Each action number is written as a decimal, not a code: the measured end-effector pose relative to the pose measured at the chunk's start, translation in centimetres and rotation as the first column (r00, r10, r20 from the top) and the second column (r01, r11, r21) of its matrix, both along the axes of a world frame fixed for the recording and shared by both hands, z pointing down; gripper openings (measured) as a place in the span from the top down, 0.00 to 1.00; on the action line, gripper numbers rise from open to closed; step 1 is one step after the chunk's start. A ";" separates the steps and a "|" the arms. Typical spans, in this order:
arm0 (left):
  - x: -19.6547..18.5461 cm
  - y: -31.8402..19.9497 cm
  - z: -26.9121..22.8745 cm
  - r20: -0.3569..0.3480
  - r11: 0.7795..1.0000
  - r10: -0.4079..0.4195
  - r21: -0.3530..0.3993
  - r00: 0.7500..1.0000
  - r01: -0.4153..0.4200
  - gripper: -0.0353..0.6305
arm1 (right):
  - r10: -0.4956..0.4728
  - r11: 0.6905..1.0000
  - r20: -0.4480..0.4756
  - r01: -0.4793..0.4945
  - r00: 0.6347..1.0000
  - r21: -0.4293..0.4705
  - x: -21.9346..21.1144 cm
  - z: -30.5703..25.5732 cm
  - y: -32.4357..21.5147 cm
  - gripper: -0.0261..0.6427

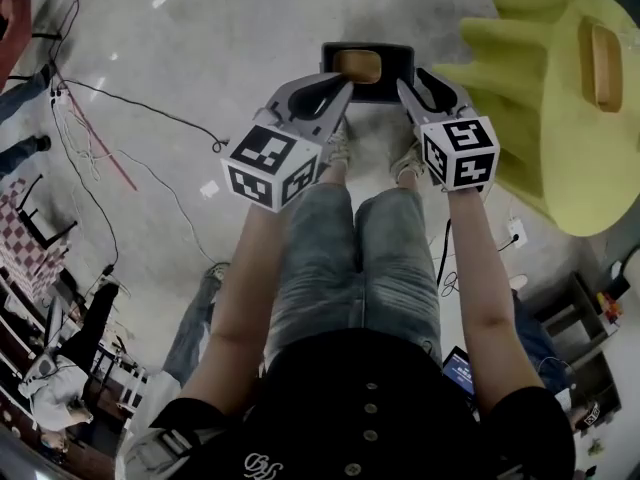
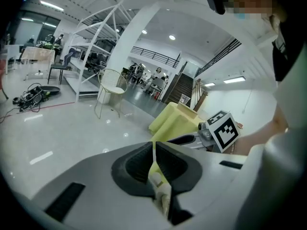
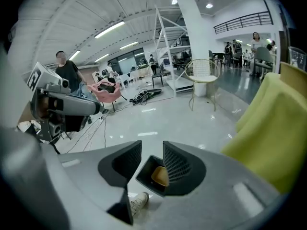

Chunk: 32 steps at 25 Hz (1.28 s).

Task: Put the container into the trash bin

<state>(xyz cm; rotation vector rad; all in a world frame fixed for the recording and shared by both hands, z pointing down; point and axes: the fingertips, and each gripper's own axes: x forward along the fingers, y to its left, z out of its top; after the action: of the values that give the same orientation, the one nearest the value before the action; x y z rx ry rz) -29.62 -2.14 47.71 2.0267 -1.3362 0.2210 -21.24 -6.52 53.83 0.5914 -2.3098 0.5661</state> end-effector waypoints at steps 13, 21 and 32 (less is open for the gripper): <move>1.7 -0.5 -6.6 -0.044 0.984 0.152 0.104 0.987 -0.147 0.91 | 0.189 0.981 0.096 -0.192 0.977 0.022 1.5 -8.2 1.1 0.77; 3.5 0.4 -10.3 -0.092 0.980 0.150 0.143 0.984 -0.136 0.91 | 0.155 0.986 0.168 -0.164 0.974 0.042 1.8 -12.7 1.8 0.77; 5.3 0.2 -14.1 -0.112 0.973 0.160 0.183 0.981 -0.138 0.91 | 0.099 0.995 0.232 -0.101 0.968 -0.007 1.9 -16.3 2.8 0.92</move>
<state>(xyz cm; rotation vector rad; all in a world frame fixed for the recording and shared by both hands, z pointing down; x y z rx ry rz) -24.36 -1.95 33.57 2.2507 -1.1610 0.0425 -19.35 -3.70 37.52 0.6783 -2.5112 0.7103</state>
